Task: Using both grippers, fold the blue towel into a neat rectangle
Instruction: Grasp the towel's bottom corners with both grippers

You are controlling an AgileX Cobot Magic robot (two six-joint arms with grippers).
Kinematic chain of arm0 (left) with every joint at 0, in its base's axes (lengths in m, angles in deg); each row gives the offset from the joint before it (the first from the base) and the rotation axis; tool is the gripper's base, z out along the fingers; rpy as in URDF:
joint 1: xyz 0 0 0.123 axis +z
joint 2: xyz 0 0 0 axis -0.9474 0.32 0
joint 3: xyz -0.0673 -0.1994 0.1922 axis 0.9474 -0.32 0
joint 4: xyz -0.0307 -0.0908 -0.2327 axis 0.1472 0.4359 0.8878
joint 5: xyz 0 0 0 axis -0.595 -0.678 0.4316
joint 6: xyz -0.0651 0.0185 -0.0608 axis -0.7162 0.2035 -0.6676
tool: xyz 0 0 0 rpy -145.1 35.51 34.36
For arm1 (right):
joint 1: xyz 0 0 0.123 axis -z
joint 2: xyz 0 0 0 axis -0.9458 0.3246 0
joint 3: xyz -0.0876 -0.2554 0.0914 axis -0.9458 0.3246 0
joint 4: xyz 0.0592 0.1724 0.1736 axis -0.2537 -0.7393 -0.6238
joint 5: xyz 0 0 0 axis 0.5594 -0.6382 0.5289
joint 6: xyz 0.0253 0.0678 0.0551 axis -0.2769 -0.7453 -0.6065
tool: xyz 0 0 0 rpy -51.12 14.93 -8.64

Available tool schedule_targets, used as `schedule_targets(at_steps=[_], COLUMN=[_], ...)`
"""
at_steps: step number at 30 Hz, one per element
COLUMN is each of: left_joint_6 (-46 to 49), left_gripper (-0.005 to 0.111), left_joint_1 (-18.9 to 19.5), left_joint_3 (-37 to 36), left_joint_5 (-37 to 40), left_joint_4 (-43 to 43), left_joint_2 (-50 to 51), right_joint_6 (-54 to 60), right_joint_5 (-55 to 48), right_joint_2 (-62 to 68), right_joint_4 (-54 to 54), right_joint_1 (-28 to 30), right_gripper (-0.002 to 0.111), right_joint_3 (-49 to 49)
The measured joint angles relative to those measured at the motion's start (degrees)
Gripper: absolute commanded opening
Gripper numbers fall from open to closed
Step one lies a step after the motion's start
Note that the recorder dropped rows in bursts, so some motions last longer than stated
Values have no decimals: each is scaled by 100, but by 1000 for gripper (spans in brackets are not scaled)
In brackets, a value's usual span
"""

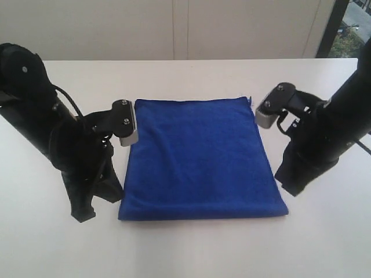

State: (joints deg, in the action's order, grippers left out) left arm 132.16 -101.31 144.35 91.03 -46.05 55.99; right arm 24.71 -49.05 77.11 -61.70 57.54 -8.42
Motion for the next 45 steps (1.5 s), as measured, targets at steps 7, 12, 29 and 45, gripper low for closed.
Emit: schedule_targets(at_steps=[7,12,29,45], left_joint_6=[886,1084,1661,1868], left_gripper=[5,31,43,43], left_joint_1=[0,0,0,0], left_joint_3=[0,0,-17,-167], left_joint_5=[-85,-278,-253,-926], left_joint_4=[303,516,660,665], left_joint_2=[488,710,883,1209], right_joint_6=[1574,2317,2615,2615], right_joint_5=[506,1096,1995,1889], right_joint_2=[0,0,353,475], right_joint_4=[-22,-22,-22,-179], right_joint_1=[-194,-253,-253,-253], right_gripper=[40,45,45,45], right_joint_3=[607,916,1210,1210])
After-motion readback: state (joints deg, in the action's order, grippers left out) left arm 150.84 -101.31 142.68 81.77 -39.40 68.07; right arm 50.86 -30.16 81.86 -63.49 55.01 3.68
